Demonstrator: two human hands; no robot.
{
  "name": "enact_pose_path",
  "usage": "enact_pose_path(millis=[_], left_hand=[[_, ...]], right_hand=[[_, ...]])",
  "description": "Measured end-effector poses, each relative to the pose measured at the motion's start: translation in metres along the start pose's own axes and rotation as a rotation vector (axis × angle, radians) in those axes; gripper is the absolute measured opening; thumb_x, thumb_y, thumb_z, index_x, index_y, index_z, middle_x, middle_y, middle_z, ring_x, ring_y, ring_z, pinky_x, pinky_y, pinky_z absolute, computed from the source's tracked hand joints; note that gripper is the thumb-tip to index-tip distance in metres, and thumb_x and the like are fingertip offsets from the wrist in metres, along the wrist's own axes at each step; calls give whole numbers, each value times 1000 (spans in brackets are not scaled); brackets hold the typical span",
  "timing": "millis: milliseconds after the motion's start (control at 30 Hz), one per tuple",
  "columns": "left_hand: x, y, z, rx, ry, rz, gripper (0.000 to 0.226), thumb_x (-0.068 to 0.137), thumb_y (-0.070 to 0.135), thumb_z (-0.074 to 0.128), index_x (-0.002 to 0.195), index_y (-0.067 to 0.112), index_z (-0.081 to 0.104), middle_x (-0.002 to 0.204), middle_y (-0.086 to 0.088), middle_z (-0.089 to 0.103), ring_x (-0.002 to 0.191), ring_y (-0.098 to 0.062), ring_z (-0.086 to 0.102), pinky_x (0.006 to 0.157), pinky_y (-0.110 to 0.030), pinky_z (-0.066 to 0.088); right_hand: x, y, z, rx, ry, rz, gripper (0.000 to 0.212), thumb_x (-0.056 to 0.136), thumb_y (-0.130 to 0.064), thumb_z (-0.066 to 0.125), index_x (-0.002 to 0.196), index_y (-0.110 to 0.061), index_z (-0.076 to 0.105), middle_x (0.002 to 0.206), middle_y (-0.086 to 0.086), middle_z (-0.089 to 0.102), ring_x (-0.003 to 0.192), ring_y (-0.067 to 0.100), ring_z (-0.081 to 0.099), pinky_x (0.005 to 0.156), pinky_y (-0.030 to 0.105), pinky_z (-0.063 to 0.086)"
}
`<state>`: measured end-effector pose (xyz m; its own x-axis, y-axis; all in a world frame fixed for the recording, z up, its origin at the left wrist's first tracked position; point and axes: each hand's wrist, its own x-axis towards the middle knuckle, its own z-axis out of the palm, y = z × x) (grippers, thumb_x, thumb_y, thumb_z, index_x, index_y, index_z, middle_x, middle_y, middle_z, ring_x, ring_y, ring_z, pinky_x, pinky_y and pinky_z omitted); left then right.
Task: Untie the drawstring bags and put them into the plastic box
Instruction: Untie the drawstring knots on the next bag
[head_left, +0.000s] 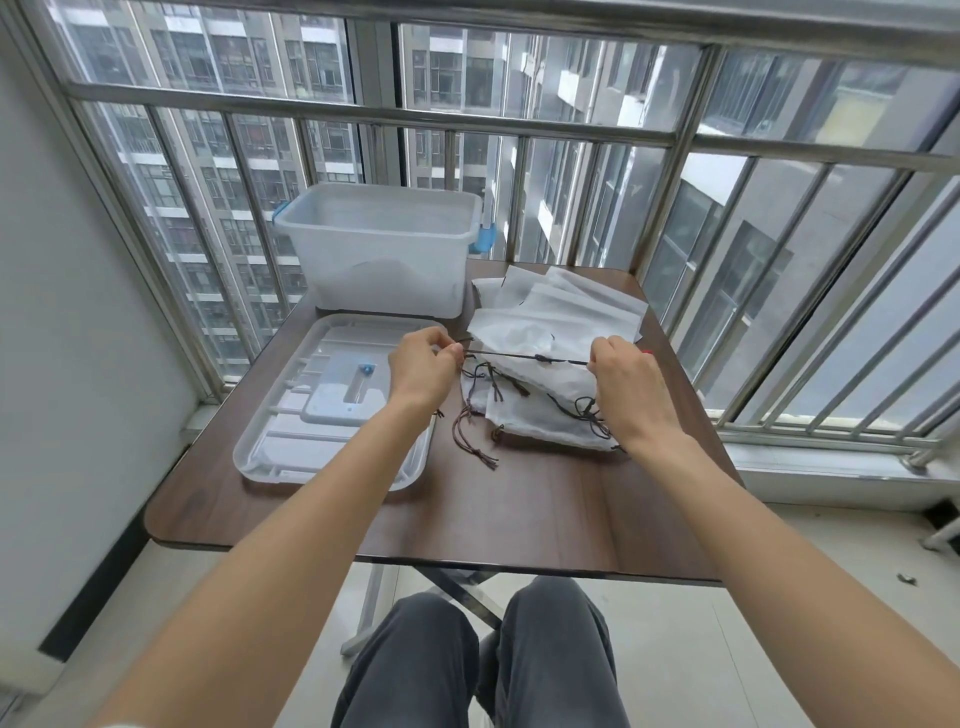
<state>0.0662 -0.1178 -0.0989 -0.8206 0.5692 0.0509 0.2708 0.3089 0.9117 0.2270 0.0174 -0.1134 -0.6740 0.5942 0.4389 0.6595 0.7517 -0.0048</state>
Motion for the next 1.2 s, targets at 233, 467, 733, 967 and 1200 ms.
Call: enact_pose_path(millis=[233, 467, 733, 967, 1200], left_hand=[[-3, -2, -4, 41, 62, 87, 15, 90, 14, 56, 77, 9, 64, 61, 5, 51, 67, -18, 46, 68, -25, 37], [-13, 2, -17, -96, -153, 146, 23, 94, 21, 51, 71, 16, 54, 63, 5, 46, 52, -8, 36, 49, -17, 31], [-20, 32, -13, -627, -411, 32, 26, 95, 16, 47, 69, 14, 50, 109, 2, 67, 36, -2, 23, 32, -12, 17], [-19, 47, -11, -807, -604, 66, 16, 94, 13, 47, 82, 12, 57, 123, 0, 64, 37, -2, 20, 32, -11, 19], [-26, 53, 2, -706, -615, 60, 15, 94, 19, 52, 89, 17, 66, 79, 8, 67, 43, -2, 25, 37, -10, 19]], right_hand=[[-8, 10, -6, 95, -49, 55, 10, 89, 1, 48, 82, -5, 51, 88, 15, 59, 81, 37, 56, 68, 38, 37], [-5, 7, -33, 928, -155, 464, 14, 86, -12, 56, 73, -11, 62, 76, 2, 61, 78, 17, 56, 73, 32, 45], [-3, -13, -52, 1877, -171, 652, 15, 86, -5, 53, 76, -11, 61, 93, 0, 65, 76, 8, 58, 57, 16, 43], [-1, -11, -62, 2225, -249, 669, 29, 91, -12, 48, 68, -11, 65, 105, 4, 70, 73, 9, 70, 43, 13, 48], [2, -26, -53, 1895, -201, 567, 14, 95, -23, 51, 83, -16, 55, 66, -6, 60, 47, 4, 52, 44, 15, 44]])
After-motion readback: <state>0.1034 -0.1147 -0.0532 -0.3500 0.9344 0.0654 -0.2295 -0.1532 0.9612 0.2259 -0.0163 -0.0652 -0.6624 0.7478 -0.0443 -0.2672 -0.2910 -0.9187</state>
